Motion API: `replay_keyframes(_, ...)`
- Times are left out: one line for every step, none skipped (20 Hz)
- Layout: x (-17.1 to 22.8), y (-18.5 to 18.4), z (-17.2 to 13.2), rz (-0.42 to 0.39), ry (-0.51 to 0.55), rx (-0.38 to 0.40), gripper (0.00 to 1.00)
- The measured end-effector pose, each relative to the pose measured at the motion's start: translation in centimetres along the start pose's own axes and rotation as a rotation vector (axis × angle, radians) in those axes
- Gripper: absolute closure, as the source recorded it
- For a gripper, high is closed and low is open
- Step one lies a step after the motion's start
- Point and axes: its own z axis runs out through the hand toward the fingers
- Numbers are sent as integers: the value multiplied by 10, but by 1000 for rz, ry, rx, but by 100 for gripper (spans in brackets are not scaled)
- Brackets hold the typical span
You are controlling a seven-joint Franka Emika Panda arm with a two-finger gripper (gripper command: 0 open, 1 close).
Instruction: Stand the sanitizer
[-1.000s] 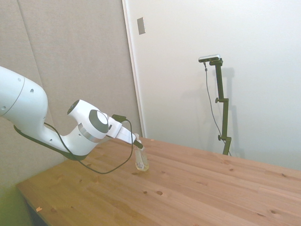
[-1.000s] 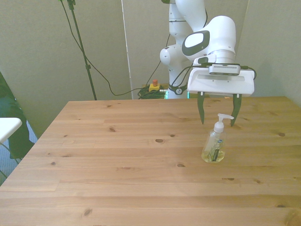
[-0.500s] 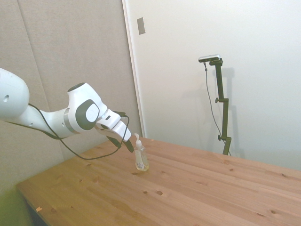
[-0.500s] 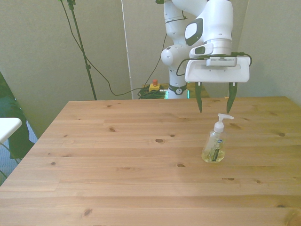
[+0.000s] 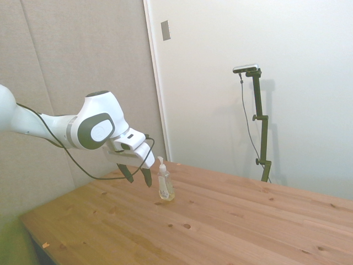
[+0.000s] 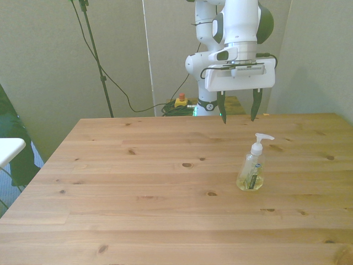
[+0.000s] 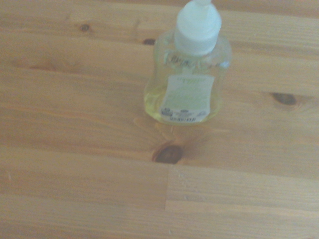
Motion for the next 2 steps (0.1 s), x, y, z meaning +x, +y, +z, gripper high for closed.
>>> replay_keyframes(-3, 1, 2, -6, -2, -7, 0)
replay_keyframes(-6, 3, 4, -11, -3, -15, 0)
